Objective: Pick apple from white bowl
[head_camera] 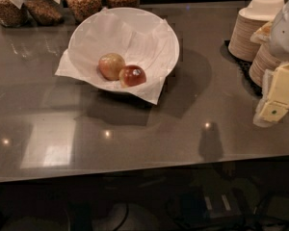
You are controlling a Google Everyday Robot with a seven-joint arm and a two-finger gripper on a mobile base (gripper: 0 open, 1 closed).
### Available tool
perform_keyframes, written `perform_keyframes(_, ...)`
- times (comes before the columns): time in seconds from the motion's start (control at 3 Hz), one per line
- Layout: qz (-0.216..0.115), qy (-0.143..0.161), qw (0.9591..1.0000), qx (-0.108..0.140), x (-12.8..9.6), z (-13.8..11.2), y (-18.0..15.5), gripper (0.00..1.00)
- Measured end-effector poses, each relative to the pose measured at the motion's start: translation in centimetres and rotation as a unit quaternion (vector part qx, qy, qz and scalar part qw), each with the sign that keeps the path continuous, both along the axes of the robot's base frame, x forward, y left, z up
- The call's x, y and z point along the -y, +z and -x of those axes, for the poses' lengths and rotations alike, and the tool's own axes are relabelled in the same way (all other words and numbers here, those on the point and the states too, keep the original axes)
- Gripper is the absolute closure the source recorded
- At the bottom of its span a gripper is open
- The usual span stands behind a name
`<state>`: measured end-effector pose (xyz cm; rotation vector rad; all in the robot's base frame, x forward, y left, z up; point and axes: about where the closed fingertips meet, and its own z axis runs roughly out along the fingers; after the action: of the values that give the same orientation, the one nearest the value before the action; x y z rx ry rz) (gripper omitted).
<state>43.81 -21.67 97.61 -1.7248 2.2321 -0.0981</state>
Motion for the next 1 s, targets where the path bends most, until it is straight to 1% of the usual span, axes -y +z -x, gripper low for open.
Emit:
perform_keyframes(0.33,0.0,0.0,1.0,0.0,0.0,0.0,0.0,0.0)
perform_keyframes(0.67,-0.016,-0.006,0.9998,0.011,-1.0,-1.1,0.0,0.0)
perform_keyframes(1.0,-0.047,-0.016,0.9985,0.024,-2.5,-2.8,-0.3,0.0)
